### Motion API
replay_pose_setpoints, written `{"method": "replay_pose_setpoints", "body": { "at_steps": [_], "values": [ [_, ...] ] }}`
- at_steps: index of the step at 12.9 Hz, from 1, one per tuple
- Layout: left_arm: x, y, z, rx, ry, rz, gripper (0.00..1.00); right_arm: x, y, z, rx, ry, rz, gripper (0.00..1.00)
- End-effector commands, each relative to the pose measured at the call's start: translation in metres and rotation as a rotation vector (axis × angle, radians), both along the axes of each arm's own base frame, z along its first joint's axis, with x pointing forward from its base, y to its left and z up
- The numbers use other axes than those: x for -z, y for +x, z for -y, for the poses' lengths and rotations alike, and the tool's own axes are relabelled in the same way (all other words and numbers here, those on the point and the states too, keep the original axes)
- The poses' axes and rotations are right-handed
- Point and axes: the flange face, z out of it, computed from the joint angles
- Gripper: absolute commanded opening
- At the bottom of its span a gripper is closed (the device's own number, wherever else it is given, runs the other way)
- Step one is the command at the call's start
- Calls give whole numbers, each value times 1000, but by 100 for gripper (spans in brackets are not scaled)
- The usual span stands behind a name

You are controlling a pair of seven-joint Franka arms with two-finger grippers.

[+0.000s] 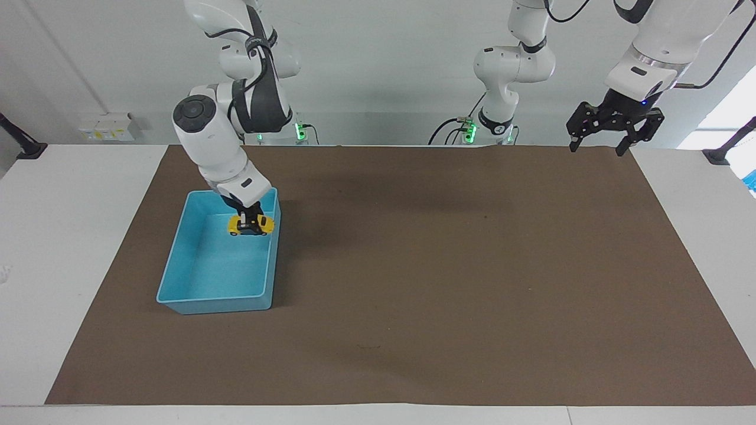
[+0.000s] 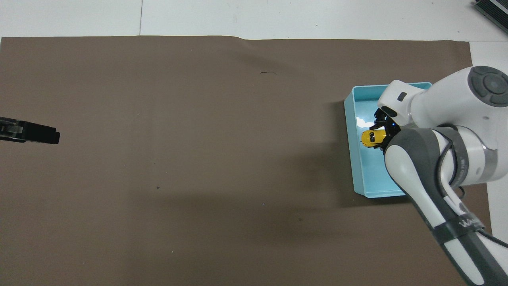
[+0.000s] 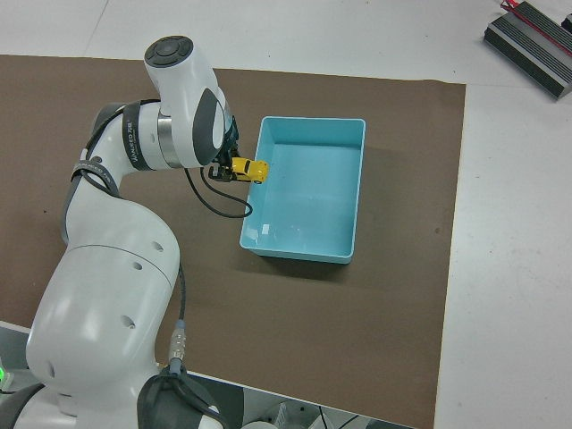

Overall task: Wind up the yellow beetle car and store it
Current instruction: 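Lift the car with the right gripper into the blue bin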

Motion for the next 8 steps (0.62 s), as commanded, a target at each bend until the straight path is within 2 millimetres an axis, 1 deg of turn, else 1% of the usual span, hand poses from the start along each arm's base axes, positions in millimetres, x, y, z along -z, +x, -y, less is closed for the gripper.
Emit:
{"method": "replay_pose_setpoints", "body": {
  "at_steps": [1, 2, 4, 5, 6, 7, 8],
  "values": [
    [-1, -3, -2, -3, -10, -10, 100, 1, -2, 48, 4, 2, -11, 2],
    [-1, -3, -2, -2, -10, -10, 100, 2, -4, 58, -1, 1, -14, 2],
    [-1, -3, -2, -3, -11, -10, 100, 6, -11, 60, -18, 2, -18, 2],
    [-1, -3, -2, -3, -10, -10, 100, 9, -14, 68, -6, 1, -10, 2],
    [-1, -3, -2, -2, -10, -10, 100, 9, -13, 72, -1, -1, 5, 2],
    [-1, -3, -2, -3, -10, -10, 100, 9, -13, 71, -5, -2, 7, 2],
    [-1, -3, -2, -2, -10, -10, 100, 13, -12, 69, -9, -1, 1, 2]
  ]
}}
